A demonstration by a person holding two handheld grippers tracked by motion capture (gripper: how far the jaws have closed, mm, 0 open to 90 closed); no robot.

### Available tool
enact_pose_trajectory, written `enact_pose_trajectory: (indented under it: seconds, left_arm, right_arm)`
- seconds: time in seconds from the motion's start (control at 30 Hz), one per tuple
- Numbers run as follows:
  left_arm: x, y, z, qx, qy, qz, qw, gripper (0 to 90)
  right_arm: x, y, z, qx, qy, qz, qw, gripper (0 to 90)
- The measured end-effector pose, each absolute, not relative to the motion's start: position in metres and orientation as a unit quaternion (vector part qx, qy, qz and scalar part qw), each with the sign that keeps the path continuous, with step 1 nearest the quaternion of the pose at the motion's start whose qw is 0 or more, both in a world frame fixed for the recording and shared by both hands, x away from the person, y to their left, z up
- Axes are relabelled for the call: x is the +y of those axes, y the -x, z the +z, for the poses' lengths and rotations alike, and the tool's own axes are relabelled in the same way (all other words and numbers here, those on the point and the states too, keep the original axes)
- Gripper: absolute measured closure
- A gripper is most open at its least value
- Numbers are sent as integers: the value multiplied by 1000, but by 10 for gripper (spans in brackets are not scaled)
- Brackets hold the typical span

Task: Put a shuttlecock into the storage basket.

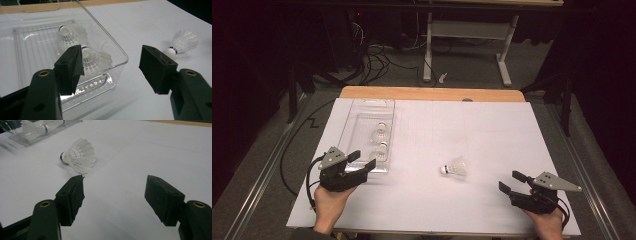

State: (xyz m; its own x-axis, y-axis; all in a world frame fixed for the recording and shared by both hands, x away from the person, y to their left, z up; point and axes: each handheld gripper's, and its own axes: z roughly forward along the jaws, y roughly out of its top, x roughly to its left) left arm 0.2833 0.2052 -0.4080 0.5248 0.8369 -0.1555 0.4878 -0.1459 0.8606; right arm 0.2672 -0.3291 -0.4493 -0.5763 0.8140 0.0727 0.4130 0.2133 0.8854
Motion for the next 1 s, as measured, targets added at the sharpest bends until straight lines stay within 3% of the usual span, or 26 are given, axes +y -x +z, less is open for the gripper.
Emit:
enact_pose_trajectory:
  seconds: [1.0]
  left_arm:
    - [192, -278, -414, 430, -743, 171, 484, 358]
  right_arm:
    - [-330, -266, -450, 750, -409, 474, 213, 321]
